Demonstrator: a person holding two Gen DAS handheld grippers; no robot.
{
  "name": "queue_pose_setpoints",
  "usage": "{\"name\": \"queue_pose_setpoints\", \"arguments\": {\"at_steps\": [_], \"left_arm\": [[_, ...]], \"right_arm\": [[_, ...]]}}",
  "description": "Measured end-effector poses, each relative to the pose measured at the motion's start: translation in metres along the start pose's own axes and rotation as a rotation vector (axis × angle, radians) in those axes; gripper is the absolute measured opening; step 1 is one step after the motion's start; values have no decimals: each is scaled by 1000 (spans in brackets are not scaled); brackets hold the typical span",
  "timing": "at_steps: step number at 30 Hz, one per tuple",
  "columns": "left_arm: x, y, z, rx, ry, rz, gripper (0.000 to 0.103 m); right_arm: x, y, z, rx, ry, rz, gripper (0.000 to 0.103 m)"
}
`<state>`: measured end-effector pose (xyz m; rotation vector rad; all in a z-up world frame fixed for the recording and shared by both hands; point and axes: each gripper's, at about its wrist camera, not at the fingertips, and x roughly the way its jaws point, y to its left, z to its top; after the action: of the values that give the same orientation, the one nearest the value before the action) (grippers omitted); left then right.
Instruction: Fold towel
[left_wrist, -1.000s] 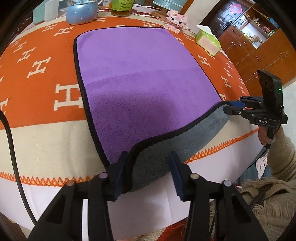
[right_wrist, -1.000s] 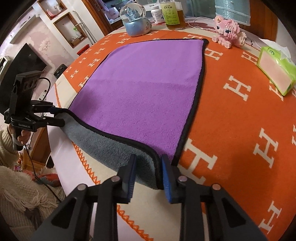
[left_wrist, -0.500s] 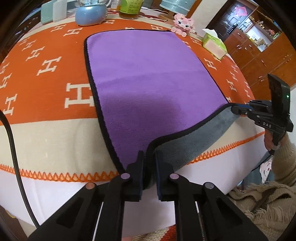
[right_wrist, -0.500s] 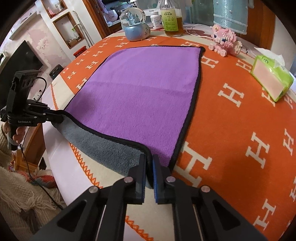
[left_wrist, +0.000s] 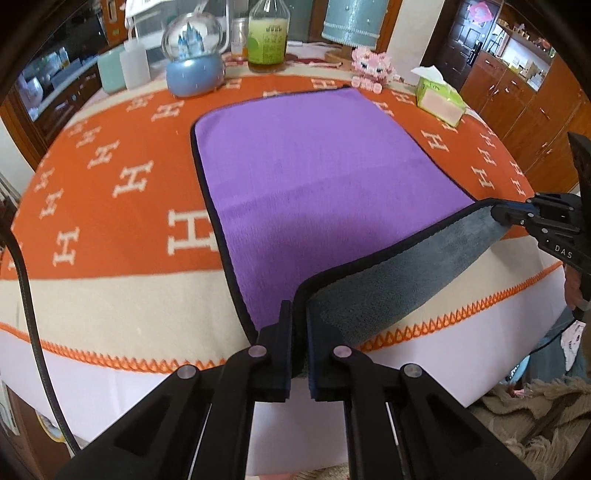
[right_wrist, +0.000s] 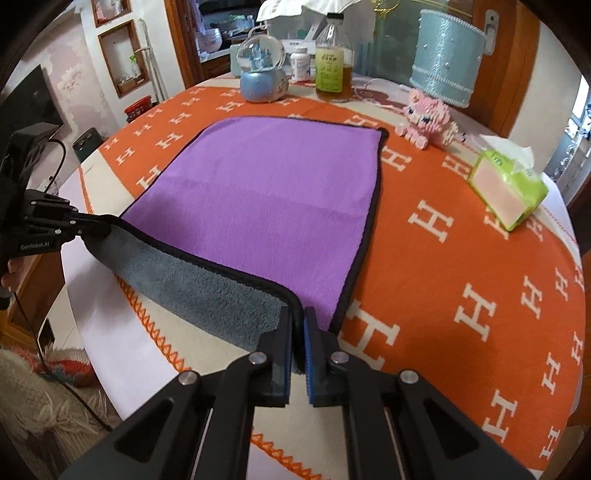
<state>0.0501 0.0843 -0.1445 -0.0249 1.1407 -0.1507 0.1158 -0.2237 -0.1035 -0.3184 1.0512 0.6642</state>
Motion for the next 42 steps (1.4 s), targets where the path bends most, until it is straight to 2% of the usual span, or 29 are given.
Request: {"name": "queue_pose_setpoints", "arguments": {"at_steps": [6, 19, 25, 32, 42], "left_arm": [[-20, -1, 28, 21, -71, 51, 4], [-64, 10, 106, 27, -235, 107, 4], [-79, 16, 140, 34, -277, 148, 4], [-62, 29, 175, 12, -272, 198, 4], [-7, 55, 195, -85, -221, 225, 4]], "right_arm": [[-14, -2, 24, 34, -50, -60, 5], [-37, -16, 94, 141, -169, -206, 5], [-46, -24, 124, 191, -210, -241, 5], [-41, -29, 160, 220, -240, -276, 5], [14, -44, 201, 237, -197, -320, 5]]}}
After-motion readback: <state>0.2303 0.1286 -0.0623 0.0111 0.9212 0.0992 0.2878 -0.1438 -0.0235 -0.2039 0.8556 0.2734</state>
